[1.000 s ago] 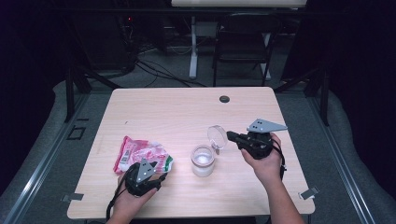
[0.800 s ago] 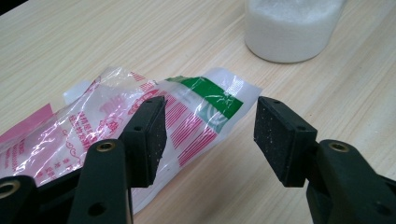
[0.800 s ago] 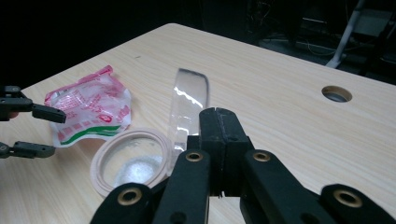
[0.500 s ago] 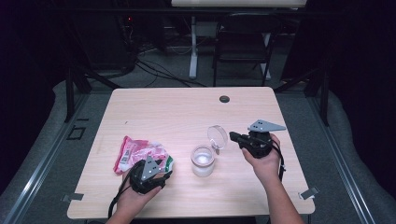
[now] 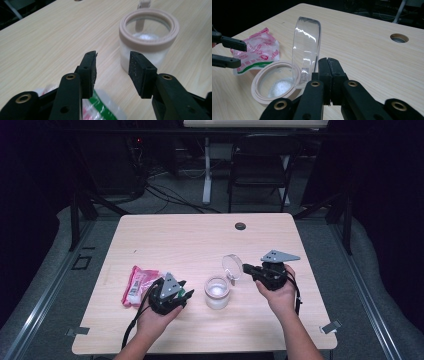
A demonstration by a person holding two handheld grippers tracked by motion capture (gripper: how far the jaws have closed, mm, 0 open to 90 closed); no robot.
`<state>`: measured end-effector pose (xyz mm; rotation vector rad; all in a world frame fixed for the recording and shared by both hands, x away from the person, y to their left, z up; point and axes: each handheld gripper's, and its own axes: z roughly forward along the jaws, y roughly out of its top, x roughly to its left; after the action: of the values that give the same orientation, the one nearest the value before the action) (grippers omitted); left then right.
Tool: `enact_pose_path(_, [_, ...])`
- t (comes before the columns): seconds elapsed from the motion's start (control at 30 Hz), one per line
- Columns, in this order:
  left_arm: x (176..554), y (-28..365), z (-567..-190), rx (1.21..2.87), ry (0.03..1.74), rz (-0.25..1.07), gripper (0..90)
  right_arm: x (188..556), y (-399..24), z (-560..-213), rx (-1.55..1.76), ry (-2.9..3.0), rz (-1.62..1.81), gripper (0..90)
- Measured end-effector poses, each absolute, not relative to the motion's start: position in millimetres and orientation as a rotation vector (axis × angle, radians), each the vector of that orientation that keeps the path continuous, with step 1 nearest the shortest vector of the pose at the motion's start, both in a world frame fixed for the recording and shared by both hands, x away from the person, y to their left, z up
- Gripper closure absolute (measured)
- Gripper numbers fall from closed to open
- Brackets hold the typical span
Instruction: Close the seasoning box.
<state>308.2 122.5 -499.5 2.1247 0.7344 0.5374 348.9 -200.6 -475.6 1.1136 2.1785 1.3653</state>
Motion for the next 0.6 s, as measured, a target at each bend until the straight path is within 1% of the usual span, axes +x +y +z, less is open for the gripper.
enact_pose_path(0.2, [317.1,103.9,-484.2,2.131,0.692,0.535,66.8,349.0,-199.9,-475.9,1.108,2.183,1.366,89.1])
enact_pose_path(0.33, [320.9,93.0,-476.9,2.149,0.663,0.540,69.6,348.5,-198.5,-476.4,1.112,2.181,1.370,88.9])
enact_pose_path(0.47, [325.5,84.7,-472.7,2.156,0.650,0.525,72.6,348.2,-197.6,-476.3,1.108,2.182,1.375,88.8])
enact_pose_path(0.6, [330.6,78.2,-467.8,2.138,0.653,0.479,75.6,347.9,-196.7,-476.2,1.103,2.184,1.376,88.8])
